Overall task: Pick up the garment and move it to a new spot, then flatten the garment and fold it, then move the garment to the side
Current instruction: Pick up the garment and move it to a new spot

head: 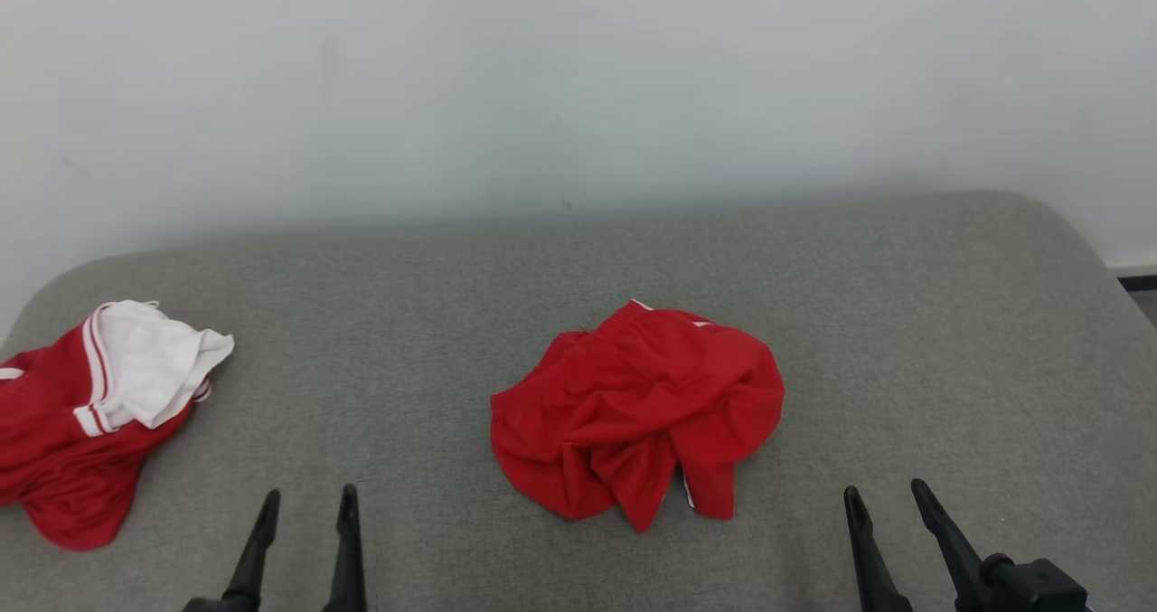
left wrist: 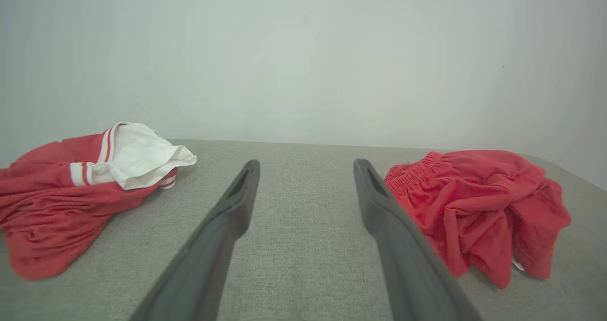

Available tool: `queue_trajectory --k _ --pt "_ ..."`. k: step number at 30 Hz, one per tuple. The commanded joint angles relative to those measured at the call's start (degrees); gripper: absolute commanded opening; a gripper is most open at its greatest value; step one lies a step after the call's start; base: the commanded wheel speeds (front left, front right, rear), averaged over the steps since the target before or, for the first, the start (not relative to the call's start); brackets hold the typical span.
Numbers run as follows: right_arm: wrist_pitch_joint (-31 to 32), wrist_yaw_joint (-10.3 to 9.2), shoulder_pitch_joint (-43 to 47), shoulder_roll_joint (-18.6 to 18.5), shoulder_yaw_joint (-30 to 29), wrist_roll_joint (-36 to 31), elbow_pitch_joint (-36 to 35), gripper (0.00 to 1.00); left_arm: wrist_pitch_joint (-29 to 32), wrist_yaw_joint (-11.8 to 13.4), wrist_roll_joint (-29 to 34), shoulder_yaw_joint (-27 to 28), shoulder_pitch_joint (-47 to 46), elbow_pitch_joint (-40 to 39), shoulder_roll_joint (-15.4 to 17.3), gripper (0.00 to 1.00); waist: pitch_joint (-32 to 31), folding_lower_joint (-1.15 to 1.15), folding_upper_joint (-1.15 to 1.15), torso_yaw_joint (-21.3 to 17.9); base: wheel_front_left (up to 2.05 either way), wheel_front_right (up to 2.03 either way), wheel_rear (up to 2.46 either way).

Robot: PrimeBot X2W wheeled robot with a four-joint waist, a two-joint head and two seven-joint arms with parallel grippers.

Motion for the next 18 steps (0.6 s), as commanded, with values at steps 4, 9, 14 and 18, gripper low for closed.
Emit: queue_trajectory --k 4,9,14,18 --pt "-1.53 -0.12 1.2 -1.84 1.13 0.92 1.47 1.0 -0.18 -2.95 2.8 4.04 3.98 -1.96 -1.4 1.0 -2.05 0.0 0.0 2.05 0.0 0.0 0.0" --pt "-3.01 -0.12 1.73 -3.27 1.86 1.6 3.25 1.0 -0.19 -5.7 4.57 7.15 6.13 0.35 -2.35 1.0 -2.9 0.0 0.0 2.24 0.0 0.0 0.0" --pt "-3.8 -0.12 2.19 -4.12 2.02 2.2 4.63 1.0 -0.19 -7.63 4.89 8.4 6.81 4.06 -2.98 1.0 -3.59 0.0 0.0 2.11 0.0 0.0 0.0" --pt "-4.2 -0.12 2.42 -4.23 1.9 2.3 5.41 1.0 -0.19 -8.45 5.29 9.37 6.54 5.82 -3.3 1.0 -3.75 0.0 0.0 1.93 0.0 0.0 0.0"
